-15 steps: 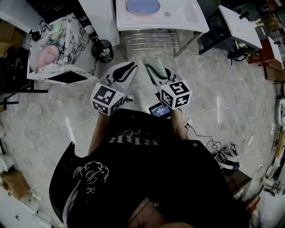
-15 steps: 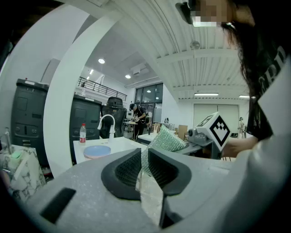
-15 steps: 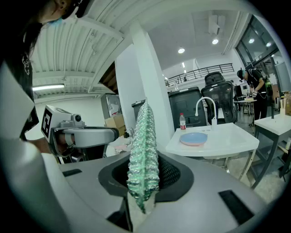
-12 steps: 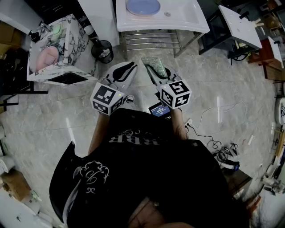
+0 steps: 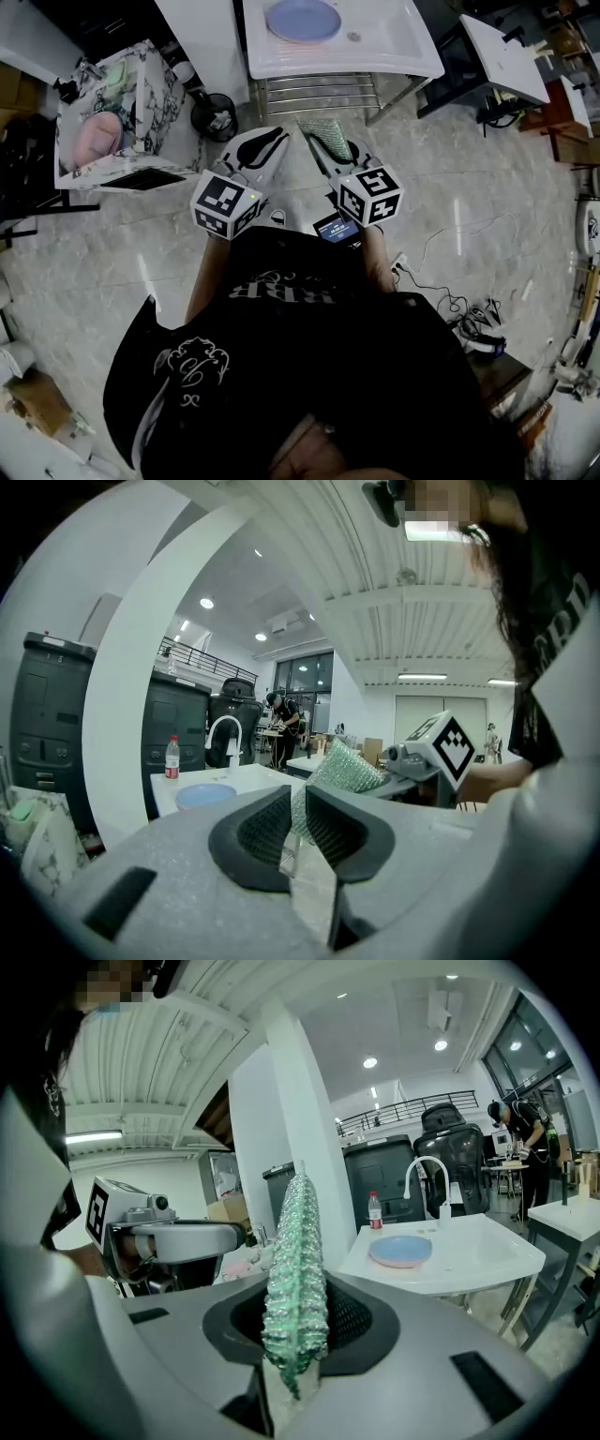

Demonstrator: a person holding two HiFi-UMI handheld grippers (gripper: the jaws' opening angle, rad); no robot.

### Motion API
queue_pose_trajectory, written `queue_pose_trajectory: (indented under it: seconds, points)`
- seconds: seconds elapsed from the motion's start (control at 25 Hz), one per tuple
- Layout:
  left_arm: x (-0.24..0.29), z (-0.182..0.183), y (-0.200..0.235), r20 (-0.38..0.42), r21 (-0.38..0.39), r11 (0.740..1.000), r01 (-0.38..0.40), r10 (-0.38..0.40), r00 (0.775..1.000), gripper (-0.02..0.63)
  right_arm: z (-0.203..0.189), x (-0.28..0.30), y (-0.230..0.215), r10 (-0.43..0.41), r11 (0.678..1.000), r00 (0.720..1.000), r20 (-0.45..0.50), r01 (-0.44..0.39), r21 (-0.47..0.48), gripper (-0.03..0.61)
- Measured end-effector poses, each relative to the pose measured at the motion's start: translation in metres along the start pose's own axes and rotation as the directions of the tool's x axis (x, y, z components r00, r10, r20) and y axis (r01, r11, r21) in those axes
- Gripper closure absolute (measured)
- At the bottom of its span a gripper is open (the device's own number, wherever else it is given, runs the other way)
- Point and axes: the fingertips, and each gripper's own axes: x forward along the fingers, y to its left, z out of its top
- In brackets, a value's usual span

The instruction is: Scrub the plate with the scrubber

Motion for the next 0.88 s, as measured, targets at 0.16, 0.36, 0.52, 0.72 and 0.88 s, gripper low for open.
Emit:
queue_pose_trajectory:
  seconds: [0.16, 0.36, 0.52, 0.72, 0.88]
  points:
    - [0.004, -0.004, 0.02, -0.015, -0.001, 1.0, 0.015, -0.015, 1.0, 0.571, 0.004, 0.018, -0.003, -0.013, 1.0, 1.0, -0.01, 0.013, -0.015, 0.488]
    - [0.014, -0.005, 0.038, -0.017, -0.025, 0.999, 0.025, -0.026, 1.0, 0.571, 0.008, 0.032, -0.014, -0.032, 0.999, 0.999, -0.036, 0.031, -0.026, 0.488]
    - [0.033, -0.001, 0.047, -0.026, -0.021, 0.999, 0.036, -0.037, 0.999, 0.571, 0.019, 0.038, -0.036, -0.049, 0.999, 0.999, -0.025, 0.048, -0.01, 0.488]
    - [0.063, 0.001, 0.064, -0.042, -0.038, 0.999, 0.009, -0.011, 0.999, 0.571, 0.025, 0.052, -0.072, -0.038, 0.999, 0.999, -0.029, 0.039, 0.006, 0.488]
    - [0.099, 0.003, 0.085, -0.047, -0.041, 0.998, -0.046, 0.045, 0.998, 0.571, 0.034, 0.07, -0.113, -0.004, 1.0, 0.999, -0.043, 0.004, 0.0, 0.488]
